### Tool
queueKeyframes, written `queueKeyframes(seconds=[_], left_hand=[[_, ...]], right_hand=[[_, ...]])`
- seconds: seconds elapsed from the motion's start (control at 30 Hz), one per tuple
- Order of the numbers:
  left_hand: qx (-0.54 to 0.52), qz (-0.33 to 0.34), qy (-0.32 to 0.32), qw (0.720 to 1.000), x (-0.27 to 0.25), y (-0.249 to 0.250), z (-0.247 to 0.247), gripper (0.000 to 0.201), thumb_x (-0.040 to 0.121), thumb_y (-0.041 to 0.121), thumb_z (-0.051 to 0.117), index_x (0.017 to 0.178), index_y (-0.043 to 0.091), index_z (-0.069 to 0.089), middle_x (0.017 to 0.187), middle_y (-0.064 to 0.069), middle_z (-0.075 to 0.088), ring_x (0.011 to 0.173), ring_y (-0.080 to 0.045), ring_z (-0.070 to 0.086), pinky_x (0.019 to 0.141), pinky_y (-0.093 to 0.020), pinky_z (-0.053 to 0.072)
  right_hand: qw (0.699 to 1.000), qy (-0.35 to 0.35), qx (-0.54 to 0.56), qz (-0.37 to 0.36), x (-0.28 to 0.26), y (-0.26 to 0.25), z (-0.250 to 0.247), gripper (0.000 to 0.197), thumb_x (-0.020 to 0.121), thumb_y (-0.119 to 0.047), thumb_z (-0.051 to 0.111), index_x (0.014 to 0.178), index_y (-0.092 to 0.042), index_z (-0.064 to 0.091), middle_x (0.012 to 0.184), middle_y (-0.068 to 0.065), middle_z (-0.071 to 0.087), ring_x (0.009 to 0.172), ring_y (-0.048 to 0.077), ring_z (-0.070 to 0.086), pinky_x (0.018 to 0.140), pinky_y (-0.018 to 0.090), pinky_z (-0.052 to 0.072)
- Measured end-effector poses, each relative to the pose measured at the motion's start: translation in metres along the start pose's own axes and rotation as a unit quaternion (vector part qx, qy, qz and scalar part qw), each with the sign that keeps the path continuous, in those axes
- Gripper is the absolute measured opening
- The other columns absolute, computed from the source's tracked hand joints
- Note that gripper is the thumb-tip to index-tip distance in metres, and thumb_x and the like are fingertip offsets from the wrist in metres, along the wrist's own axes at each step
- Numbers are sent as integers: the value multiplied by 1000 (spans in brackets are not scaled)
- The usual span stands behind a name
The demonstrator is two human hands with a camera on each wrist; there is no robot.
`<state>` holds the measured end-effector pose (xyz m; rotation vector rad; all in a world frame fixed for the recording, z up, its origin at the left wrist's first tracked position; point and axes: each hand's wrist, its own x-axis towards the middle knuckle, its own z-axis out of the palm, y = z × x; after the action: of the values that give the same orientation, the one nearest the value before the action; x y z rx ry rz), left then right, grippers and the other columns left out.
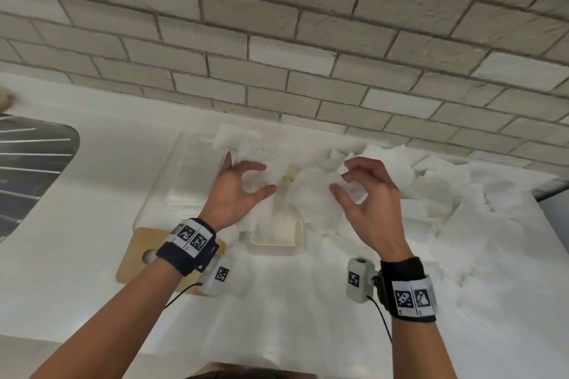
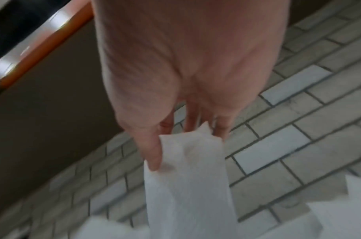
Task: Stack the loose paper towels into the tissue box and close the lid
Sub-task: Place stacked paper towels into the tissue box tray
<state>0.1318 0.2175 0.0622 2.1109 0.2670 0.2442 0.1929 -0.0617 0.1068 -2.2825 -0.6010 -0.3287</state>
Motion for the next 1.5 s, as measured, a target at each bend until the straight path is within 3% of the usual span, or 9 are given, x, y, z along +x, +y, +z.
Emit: queueKeyframes(seconds=[0.17, 0.3, 0.47, 0.57, 0.73, 1.0, 1.27, 1.33, 1.5], left_hand=[[-29, 36, 0, 999, 1, 5, 4, 37, 94, 8, 73, 119, 36, 76, 106, 38, 64, 115, -11, 58, 100, -31, 48], [-132, -6, -93, 987, -6, 15, 11, 37, 101, 0, 57, 104, 25, 84, 112, 16, 80, 116, -2, 68, 114, -42, 49], [-380, -113, -226, 890, -17, 45, 10, 73, 104, 61, 40, 122, -3, 71, 127, -21, 74, 117, -34, 71, 101, -42, 54], [-360, -130, -211, 899, -16, 47, 4, 99, 92, 79, 48, 124, -12, 66, 127, -30, 71, 121, -43, 69, 109, -51, 50], [-304, -190, -210, 910, -6, 37, -8, 72, 89, 69, 69, 118, 4, 78, 117, -18, 79, 112, -39, 75, 112, -58, 51], [-336, -191, -117, 915, -6, 37, -14, 41, 95, 29, 79, 110, -10, 75, 108, -17, 79, 102, -32, 72, 95, -43, 56], [-254, -156, -70, 952, -1, 26, -34, 70, 77, 80, 76, 113, 20, 81, 121, 1, 79, 117, -12, 72, 103, -33, 53], [-195, -104, -38, 975, -3, 19, -41, 73, 65, 84, 79, 119, 36, 78, 134, 15, 69, 126, 7, 58, 104, -20, 45], [-48, 30, -158, 986, -6, 22, -48, 54, 74, 56, 93, 123, 44, 75, 131, 26, 69, 133, 4, 53, 114, -22, 39]], right_hand=[[983, -56, 175, 24, -9, -20, -49, 16, 98, -19, 79, 91, -20, 65, 89, -5, 70, 84, 15, 67, 74, 31, 51], [963, -56, 261, 45, -13, -19, -62, 24, 102, -17, 73, 89, -21, 54, 87, 16, 58, 80, 39, 60, 67, 52, 47], [921, -22, 369, 120, -11, -19, -45, 18, 103, -23, 69, 95, -24, 52, 98, 26, 66, 87, 35, 66, 75, 54, 50], [934, 6, 336, 120, -14, -17, -37, 18, 106, -21, 67, 99, -19, 50, 102, 28, 66, 86, 43, 65, 74, 61, 52], [949, 58, 303, 69, -26, -19, -30, 20, 103, -6, 65, 95, -21, 54, 100, -15, 71, 99, 12, 70, 85, 30, 53], [930, 29, 357, 80, -31, -18, -15, 19, 105, 4, 58, 95, -4, 45, 117, 14, 80, 117, 37, 73, 98, 50, 53], [939, 24, 307, 154, -12, -31, -8, 16, 104, -23, 70, 99, -12, 60, 88, 18, 78, 84, 42, 74, 73, 54, 58], [951, -28, 278, 129, -1, -41, -13, 7, 104, -22, 71, 101, -17, 68, 93, 7, 80, 87, 32, 77, 75, 45, 60], [958, -192, 211, 28, 31, -63, -26, 8, 103, -24, 72, 96, -27, 73, 88, -9, 74, 82, 12, 68, 74, 24, 50]])
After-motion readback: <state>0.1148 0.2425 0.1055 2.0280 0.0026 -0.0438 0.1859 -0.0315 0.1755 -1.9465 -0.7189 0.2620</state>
